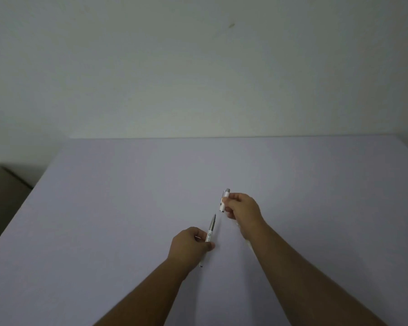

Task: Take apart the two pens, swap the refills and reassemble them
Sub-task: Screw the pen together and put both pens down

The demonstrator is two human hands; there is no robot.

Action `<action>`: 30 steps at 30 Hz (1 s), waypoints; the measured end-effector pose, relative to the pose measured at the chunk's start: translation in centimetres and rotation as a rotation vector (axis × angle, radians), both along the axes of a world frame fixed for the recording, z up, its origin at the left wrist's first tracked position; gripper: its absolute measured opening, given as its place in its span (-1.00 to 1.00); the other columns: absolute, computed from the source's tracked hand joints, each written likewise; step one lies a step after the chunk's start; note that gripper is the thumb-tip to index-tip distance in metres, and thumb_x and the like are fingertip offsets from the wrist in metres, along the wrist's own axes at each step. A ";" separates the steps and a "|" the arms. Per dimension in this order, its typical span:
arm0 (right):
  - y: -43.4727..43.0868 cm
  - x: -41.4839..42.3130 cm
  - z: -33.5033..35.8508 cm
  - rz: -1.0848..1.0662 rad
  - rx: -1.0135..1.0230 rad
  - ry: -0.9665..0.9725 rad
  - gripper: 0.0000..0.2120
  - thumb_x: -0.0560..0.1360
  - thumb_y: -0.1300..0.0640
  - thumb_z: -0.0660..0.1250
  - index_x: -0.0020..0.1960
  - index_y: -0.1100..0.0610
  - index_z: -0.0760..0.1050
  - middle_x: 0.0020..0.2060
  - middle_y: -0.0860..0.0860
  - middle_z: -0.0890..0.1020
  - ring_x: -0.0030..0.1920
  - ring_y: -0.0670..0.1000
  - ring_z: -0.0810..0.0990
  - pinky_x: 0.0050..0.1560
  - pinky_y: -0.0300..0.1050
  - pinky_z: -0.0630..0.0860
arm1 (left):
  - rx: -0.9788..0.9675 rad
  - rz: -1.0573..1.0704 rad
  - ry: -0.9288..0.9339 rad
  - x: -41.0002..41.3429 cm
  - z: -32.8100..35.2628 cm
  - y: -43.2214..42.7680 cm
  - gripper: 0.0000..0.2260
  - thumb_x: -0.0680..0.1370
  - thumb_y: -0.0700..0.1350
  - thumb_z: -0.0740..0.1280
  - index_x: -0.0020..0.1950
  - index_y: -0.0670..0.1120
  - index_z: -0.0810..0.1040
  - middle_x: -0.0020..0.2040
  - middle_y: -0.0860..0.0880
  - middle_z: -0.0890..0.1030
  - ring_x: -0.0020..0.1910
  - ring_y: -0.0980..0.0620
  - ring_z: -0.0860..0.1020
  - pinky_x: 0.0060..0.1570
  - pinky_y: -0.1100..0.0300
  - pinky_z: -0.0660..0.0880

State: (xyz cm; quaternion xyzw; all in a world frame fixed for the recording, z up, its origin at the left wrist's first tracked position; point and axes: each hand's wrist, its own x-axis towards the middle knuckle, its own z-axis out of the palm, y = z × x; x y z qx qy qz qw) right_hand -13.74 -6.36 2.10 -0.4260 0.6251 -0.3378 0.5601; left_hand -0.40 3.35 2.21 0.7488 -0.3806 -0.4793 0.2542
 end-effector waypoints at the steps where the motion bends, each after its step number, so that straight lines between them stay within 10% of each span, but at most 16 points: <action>1: -0.1 -0.2 0.4 -0.013 0.029 -0.061 -0.97 0.46 0.19 0.35 -0.14 0.12 0.57 -0.23 0.09 0.66 -0.30 -0.04 0.56 -0.30 -0.19 0.50 | 0.001 -0.005 -0.006 -0.1 0.1 0.0 -0.86 0.35 -0.09 0.51 -0.20 -0.04 0.59 -0.20 -0.06 0.62 -0.24 -0.02 0.56 -0.08 0.03 0.59; 30: 3.0 -1.6 0.4 0.157 0.118 -0.123 -0.96 0.45 0.20 0.39 -0.17 0.17 0.58 -0.31 0.05 0.65 -0.40 -0.09 0.58 -0.32 -0.27 0.57 | -0.058 -0.017 0.057 -2.3 0.0 -0.4 -0.89 0.39 -0.09 0.47 -0.24 -0.03 0.55 -0.30 -0.01 0.55 -0.31 0.00 0.49 -0.17 0.09 0.53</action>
